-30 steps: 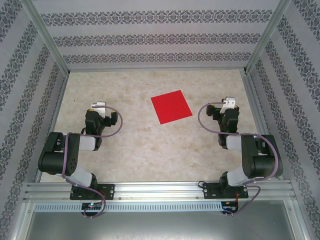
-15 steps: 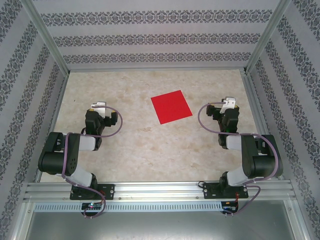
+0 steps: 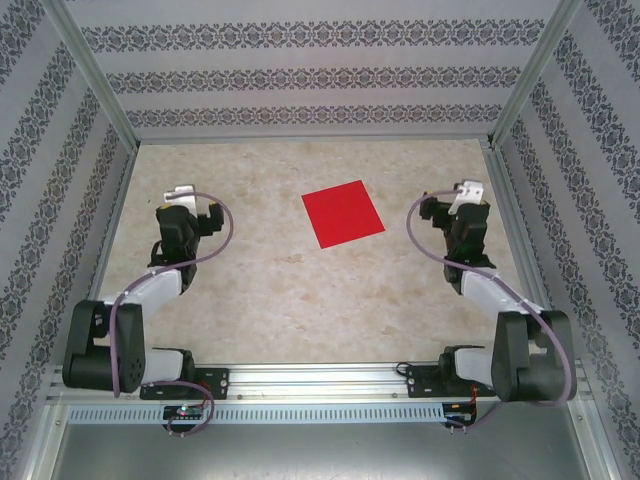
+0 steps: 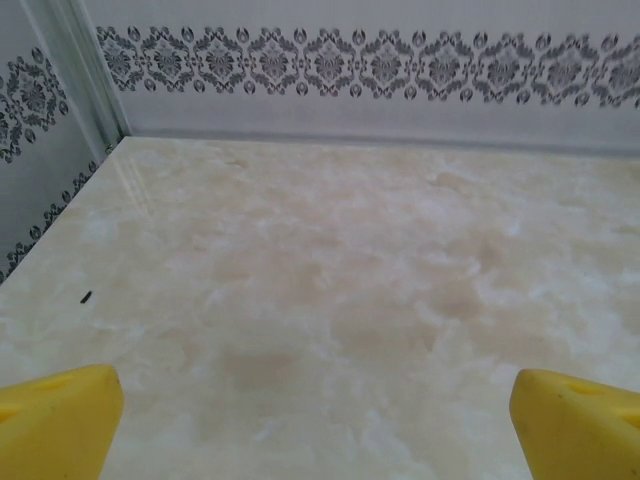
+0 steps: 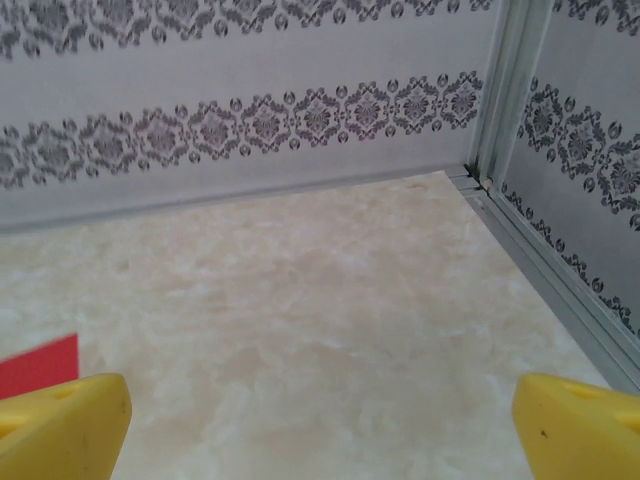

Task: Fold a paper plane with a square sheet of paper (pick it up from the middle)
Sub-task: Move the square sheet of paper to the center of the table.

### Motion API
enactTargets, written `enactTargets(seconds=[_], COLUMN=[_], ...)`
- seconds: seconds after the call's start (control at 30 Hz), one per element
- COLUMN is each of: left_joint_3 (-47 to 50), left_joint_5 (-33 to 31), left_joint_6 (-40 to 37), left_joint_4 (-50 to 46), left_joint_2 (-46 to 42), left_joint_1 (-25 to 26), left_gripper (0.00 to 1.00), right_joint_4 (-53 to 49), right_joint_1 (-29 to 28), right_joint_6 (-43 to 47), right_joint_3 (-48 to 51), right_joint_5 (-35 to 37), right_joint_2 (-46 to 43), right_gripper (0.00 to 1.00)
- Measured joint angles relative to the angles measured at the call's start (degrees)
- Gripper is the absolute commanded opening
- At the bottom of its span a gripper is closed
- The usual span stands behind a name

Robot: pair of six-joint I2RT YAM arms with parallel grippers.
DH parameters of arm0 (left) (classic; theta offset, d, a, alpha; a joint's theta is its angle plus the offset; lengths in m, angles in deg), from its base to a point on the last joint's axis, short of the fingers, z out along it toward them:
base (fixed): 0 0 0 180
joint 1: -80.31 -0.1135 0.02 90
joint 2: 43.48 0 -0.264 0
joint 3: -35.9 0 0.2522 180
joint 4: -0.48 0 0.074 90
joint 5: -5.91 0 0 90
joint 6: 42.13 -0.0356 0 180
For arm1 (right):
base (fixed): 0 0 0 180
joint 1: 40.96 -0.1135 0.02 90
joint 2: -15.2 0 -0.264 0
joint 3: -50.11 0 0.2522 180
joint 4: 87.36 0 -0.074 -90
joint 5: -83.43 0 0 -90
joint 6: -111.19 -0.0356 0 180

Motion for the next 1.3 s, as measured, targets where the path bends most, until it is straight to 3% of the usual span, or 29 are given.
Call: enactTargets(seconds=[0.2,0.33,0.47,0.8,1.07,1.3], left_joint_3=[-7.41,-13.79,-17.18,-18.60,-19.47,-20.72], left_joint_5=[2.25,6.38,10.03,12.26,12.55,14.23], left_joint_6=[5.07,7.67,9.03,9.94,9.94,9.92], left_joint_4=[-14.08,-23.15,-28.15,-35.85,-37.35,-38.03], left_joint_2=[-6.88,-8.35,-8.26,-4.92,-3.87,-1.75], left_joint_1=[0.00,0.00,0.00,0.00,0.00,0.00], left_gripper=[1.00,1.00,1.00,1.00,1.00,1.00], right_joint_4=[-19.39,-25.31,-31.08,-39.26,-45.46,-49.96], right_joint_1=[-0.35,-2.60,-8.31,-22.05,-27.65,-29.97], right_joint_6=[-10.34,-16.24,-19.78,-23.56,-23.74,-23.74], right_joint_3=[-14.56,-18.88,-22.88,-39.67,-53.07,-57.13], right_joint_5=[-2.71,-7.21,-9.97,-10.82,-10.80,-10.99], right_joint_2=[0.02,5.84,14.60,34.75,47.10,51.76], right_gripper=[0.98,0.98,0.98,0.98,0.98,0.98])
